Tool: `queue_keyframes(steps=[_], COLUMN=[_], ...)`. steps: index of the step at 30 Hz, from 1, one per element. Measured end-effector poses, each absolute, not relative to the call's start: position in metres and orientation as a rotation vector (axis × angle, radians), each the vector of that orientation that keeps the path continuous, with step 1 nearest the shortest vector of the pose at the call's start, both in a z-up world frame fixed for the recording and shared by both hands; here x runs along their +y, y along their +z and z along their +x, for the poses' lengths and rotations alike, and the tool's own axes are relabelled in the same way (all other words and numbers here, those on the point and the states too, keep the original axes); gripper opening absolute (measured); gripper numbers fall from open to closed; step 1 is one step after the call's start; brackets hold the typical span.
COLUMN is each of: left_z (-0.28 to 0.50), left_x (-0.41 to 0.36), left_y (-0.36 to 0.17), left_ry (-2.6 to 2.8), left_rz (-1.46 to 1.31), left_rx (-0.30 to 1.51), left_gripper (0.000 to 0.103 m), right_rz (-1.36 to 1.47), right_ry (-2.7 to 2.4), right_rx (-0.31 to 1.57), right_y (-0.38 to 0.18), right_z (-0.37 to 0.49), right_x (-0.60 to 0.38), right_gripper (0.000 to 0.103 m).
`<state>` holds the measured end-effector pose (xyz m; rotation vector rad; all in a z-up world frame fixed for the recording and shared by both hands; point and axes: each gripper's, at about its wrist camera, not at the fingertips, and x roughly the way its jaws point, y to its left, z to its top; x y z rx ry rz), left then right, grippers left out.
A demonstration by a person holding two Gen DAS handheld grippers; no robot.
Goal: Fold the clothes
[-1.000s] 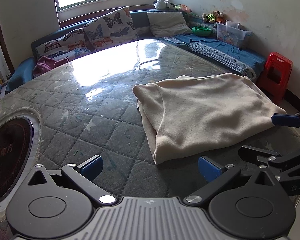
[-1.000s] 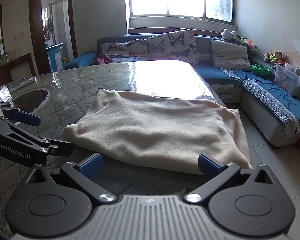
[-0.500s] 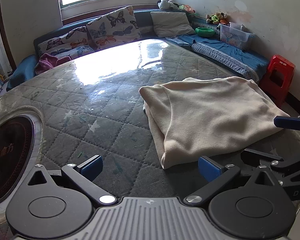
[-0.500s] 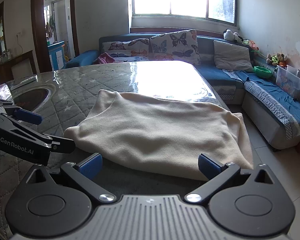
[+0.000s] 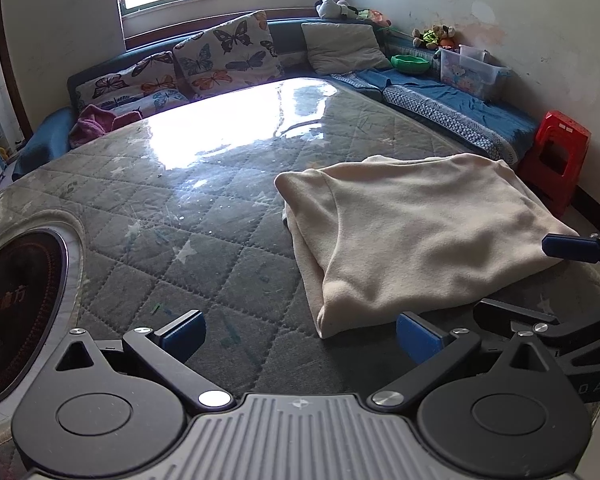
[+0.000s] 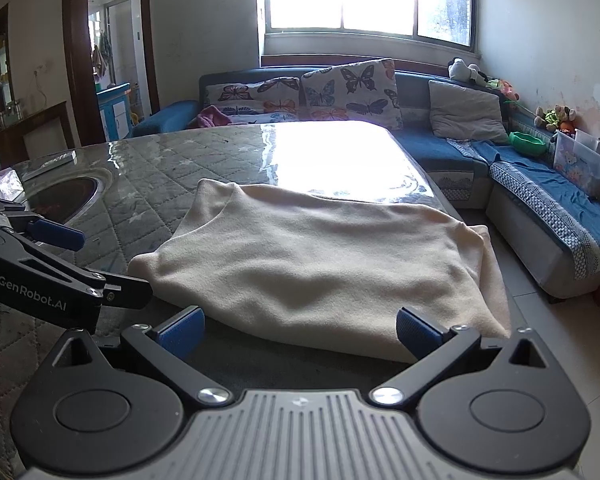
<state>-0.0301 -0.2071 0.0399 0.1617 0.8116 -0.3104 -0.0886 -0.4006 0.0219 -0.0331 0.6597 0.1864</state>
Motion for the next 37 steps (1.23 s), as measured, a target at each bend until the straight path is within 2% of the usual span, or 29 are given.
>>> queue_keyframes(steps=[37], left_z=[-0.0332], left_x=[-0.2083], left_y=[0.0431], left_ry=[-0.306], left_rz=[0.155], left_rx=[0.803], left_gripper=[0.103], right_rz=[-0.029], right_ry=[0.181], right_rx=[0.645], right_y=[0.0228], right_z=[-0.0909], right_x=[-0.3994], right_gripper=[0.103])
